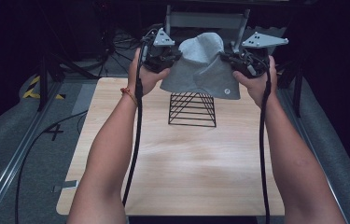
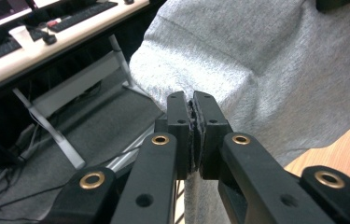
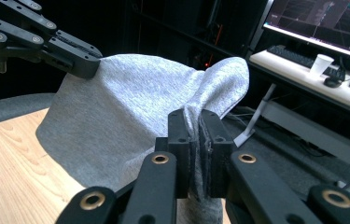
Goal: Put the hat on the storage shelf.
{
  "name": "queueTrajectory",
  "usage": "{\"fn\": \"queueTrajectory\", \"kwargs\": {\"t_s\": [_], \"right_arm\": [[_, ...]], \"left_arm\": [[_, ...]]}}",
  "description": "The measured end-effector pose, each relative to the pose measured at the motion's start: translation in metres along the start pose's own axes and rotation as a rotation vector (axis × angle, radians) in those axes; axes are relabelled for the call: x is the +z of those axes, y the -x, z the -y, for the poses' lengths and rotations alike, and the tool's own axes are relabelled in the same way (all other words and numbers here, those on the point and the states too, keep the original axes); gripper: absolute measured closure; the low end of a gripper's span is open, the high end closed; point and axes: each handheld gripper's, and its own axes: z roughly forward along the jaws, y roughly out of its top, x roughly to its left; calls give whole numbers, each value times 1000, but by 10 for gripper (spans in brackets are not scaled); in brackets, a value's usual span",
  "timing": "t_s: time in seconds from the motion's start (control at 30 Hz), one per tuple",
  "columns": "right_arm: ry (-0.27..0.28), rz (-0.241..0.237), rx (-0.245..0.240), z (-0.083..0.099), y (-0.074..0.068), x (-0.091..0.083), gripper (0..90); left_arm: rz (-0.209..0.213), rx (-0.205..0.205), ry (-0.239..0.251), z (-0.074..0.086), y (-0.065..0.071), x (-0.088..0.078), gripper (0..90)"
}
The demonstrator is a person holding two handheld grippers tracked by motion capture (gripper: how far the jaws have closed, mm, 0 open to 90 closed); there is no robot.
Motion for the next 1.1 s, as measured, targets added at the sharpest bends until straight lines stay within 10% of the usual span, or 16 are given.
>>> {"fn": "queueTrajectory", "kwargs": {"t_s": [0.23,1.1], "right_arm": [[-3,-23,17,14,-3,2,847],[18,-59,4,28,-14,-26,847]], "left_arm": [[21,-51,21,15,-1,-2,864],[76,-27,37,33,16,-29,864]]}}
